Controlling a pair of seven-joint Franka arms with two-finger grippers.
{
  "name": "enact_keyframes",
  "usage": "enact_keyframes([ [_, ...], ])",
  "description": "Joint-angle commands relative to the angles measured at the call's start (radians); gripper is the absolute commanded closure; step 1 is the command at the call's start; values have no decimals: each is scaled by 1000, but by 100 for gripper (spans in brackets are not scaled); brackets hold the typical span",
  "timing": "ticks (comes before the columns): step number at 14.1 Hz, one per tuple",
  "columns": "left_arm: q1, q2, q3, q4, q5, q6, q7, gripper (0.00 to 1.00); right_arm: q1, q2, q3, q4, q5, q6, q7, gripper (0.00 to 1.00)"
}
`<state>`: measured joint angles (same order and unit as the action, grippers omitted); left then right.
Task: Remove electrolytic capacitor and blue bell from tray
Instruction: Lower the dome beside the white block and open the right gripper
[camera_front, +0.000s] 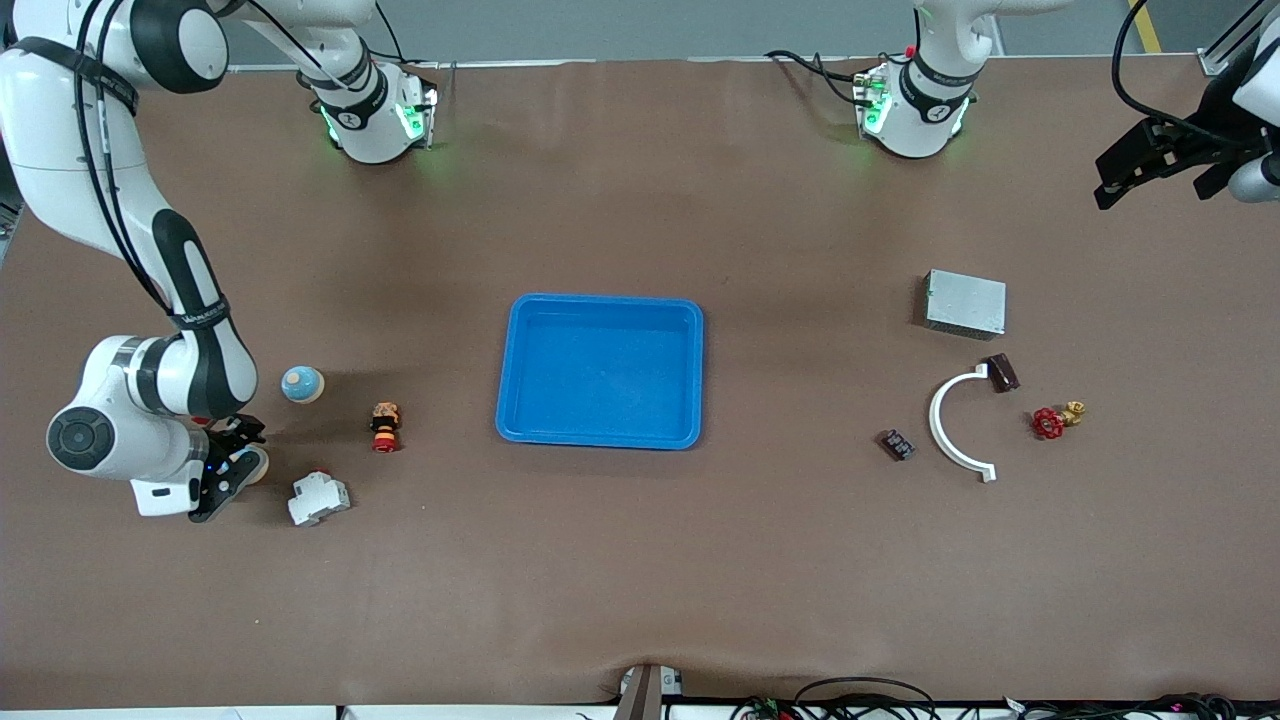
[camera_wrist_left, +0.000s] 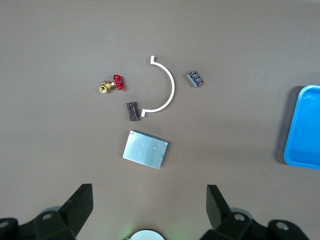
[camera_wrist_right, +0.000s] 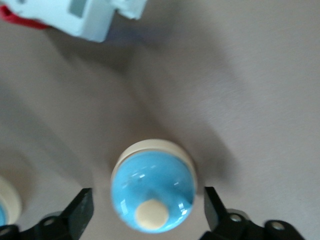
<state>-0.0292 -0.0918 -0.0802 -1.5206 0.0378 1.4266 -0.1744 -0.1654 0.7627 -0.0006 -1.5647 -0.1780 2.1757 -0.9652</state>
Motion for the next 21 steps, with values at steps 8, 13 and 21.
enact_keyframes([
  [8, 6, -14, -1, -3, -10, -35, 20, 0, 132, -371, 28, 8, 78, -698, 441, 0],
  [13, 6, -16, -3, -4, -12, -37, 18, 0, 165, -589, 28, -121, 121, -786, 672, 0],
  [21, 6, -17, -4, -10, -13, -41, 23, 0, 130, -766, 17, -224, 172, -769, 861, 0],
])
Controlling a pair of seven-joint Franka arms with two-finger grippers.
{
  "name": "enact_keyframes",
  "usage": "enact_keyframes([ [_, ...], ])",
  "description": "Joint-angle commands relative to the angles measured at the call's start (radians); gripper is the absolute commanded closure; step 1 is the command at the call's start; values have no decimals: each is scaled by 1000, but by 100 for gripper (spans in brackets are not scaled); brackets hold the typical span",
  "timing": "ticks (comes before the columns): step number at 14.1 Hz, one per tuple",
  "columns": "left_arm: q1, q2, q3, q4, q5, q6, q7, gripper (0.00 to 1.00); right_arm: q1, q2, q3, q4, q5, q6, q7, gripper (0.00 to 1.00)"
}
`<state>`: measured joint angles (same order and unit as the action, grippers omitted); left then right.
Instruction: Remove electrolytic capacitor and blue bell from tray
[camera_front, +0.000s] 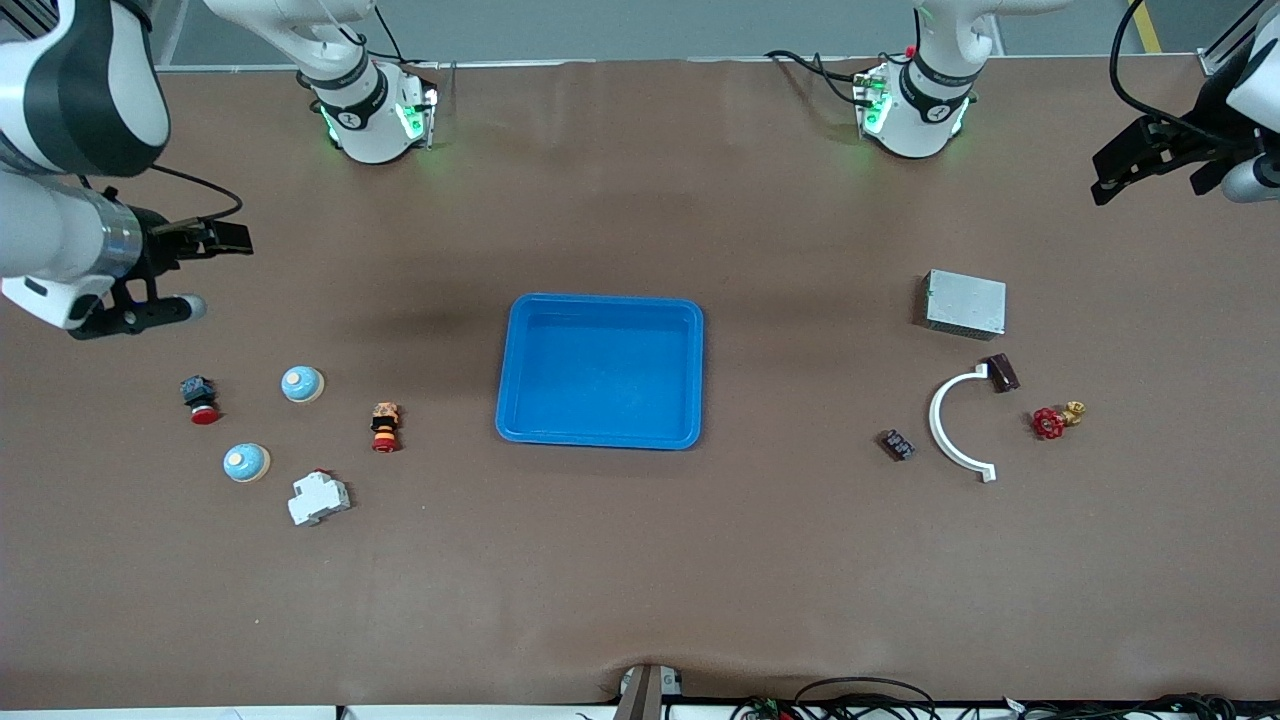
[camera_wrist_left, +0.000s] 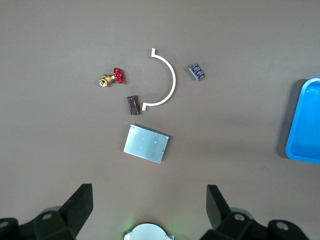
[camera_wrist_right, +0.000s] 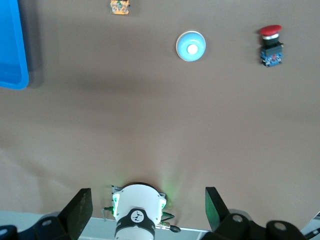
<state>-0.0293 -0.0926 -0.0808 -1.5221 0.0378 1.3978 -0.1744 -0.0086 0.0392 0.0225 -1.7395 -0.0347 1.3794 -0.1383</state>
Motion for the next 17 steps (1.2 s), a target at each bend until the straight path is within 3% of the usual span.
enact_keyframes([
  [1, 6, -18, -4, -10, -13, -13, 23, 0, -42, -48, -6, -64, 30, 59, 34, 0],
  [7, 6, -18, -4, -10, -13, -14, 23, 0, -53, -48, -4, -80, 24, 220, 136, 0],
  [9, 6, -18, -4, -10, -13, -14, 23, 0, -44, -36, -1, -49, 16, 242, 219, 0],
  [17, 8, -18, -2, -7, -12, -13, 27, 0, -57, -33, -4, 78, 19, 257, 201, 0],
])
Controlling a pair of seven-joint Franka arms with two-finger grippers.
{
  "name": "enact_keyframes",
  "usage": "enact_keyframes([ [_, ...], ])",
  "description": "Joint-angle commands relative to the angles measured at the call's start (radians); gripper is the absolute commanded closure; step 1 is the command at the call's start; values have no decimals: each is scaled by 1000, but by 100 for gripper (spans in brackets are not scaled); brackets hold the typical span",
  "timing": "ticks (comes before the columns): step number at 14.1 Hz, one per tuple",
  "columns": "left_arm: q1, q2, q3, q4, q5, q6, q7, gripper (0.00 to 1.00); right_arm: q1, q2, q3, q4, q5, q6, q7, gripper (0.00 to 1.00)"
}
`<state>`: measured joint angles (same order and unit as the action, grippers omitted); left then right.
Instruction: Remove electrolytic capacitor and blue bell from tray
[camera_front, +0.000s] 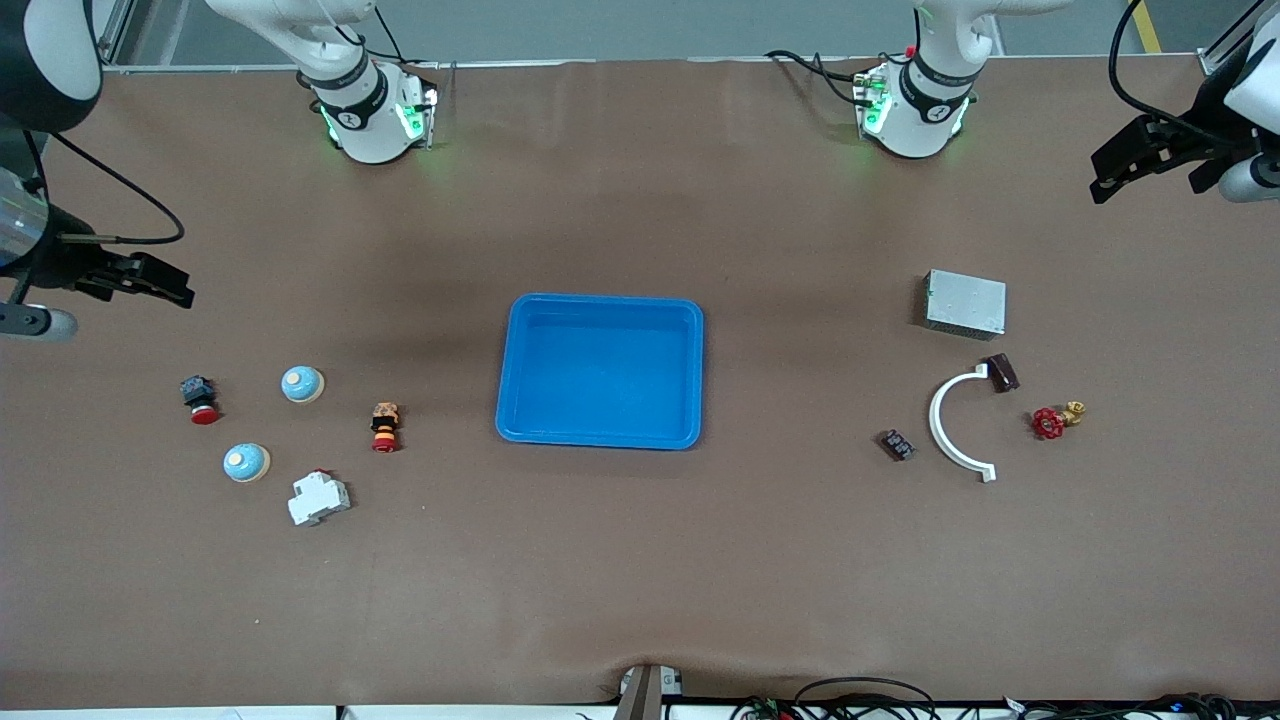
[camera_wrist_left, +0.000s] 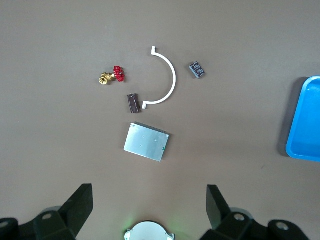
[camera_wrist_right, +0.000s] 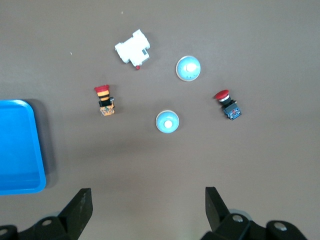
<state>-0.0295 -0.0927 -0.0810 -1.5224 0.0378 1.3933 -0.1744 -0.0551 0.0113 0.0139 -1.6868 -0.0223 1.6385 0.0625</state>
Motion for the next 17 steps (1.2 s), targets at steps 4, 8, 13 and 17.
enact_keyframes([
  [4, 8, -24, 0, -7, -12, -17, 27, 0, -2, -10, 9, 68, 9, -37, 2, 0],
  [8, 10, -24, 9, -1, -12, -19, 27, 0, 6, -14, 14, 137, 19, -121, 13, 0],
  [13, 16, -22, 0, 1, -9, -25, 23, 0, -3, -17, 6, 141, 28, -150, 2, 0],
  [17, 11, -22, -3, 2, -9, -27, 24, 0, -3, -17, 6, 165, 27, -147, -3, 0],
])
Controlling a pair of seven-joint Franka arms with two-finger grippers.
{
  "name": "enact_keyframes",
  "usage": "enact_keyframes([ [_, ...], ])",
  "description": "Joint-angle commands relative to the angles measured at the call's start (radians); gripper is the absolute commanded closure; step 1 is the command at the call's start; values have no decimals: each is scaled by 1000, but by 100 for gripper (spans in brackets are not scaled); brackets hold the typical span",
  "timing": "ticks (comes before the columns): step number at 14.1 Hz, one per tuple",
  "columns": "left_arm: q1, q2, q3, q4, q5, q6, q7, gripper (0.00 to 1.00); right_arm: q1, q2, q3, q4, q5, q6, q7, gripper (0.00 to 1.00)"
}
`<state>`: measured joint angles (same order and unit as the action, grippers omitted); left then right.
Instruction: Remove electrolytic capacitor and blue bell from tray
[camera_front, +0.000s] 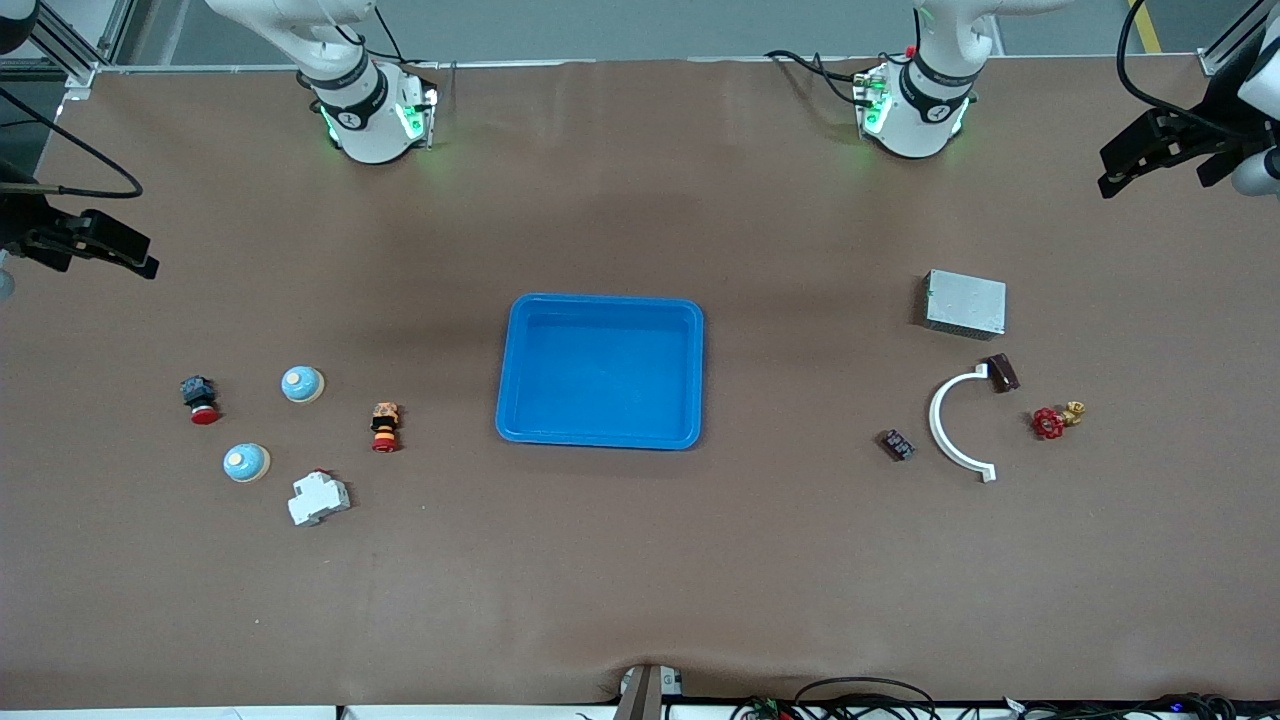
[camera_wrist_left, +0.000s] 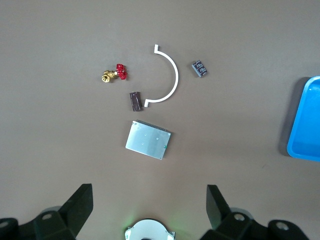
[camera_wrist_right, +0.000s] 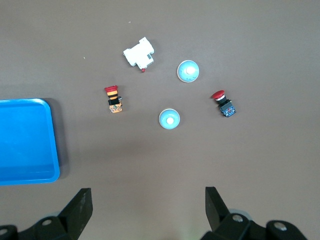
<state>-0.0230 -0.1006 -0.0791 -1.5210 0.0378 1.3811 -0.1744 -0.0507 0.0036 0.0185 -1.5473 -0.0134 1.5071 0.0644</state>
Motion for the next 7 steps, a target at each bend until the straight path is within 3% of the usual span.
enact_keyframes([
  [1, 3, -13, -5, 1, -9, -14, 26, 0, -8, -8, 1, 27, 18, -10, -5, 0],
  [7, 2, 5, -4, 21, -9, -13, 13, 0, -11, -8, -2, 35, 17, -5, -24, 0],
])
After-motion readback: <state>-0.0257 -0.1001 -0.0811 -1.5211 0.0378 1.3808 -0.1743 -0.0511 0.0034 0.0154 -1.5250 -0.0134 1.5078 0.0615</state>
